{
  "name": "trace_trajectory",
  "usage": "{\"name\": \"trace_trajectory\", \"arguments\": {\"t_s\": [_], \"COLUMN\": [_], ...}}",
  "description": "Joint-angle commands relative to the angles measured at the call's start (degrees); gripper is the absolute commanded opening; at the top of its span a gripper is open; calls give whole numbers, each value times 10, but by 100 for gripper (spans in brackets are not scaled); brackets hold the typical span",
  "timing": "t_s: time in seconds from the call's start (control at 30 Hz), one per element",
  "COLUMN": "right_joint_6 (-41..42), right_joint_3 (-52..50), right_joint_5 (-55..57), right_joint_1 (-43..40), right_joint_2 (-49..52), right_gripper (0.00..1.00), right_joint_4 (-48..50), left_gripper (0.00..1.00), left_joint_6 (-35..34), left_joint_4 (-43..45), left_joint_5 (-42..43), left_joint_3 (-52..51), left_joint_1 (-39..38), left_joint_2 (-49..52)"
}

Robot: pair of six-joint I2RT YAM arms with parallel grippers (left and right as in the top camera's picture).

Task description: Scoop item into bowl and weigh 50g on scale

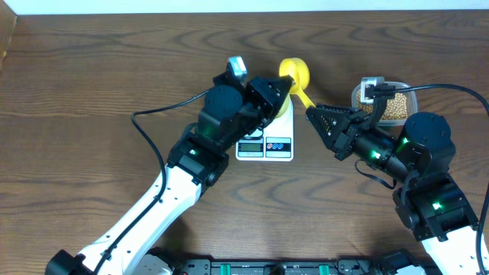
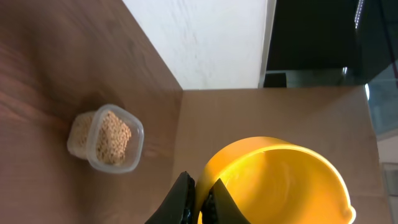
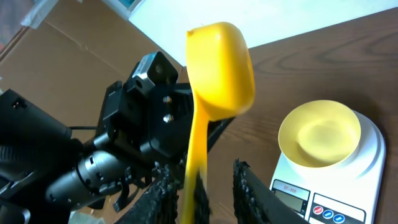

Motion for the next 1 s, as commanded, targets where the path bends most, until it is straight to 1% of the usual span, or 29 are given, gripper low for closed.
{"name": "trace_trajectory", "arguments": {"t_s": [0.0,0.17,0.47,0.63,0.87,0.9,0.93,0.97], "right_joint_6": [3,9,13,40,45,47,47,47], "right_joint_3": [9,9,9,9,9,9,9,9], "right_joint_5": [5,6,14,34,47,52,60,68], "right_joint_1": [-2,-2,-2,-2,-2,-2,-2,-2], "right_joint_2": [-3,-3,-3,-3,-3,-3,-3,-4], "right_gripper": [27,22,11,1,1,1,1,1], "right_joint_4": [2,2,3,0,-3,-3,-5,-7], "left_gripper": [7,7,7,7,7,8,16,29], "left_joint_6": [-7,-28,-28,-28,-25,-24,-20,-10], "left_joint_4": [2,2,2,2,0,0,0,0], "left_joint_5": [6,6,4,4,4,4,4,4], "left_joint_3": [14,14,14,14,14,14,14,14], "left_joint_1": [-7,-8,-8,-8,-8,-8,-8,-7], "left_joint_2": [-5,-5,-5,-5,-5,-5,-5,-5]}}
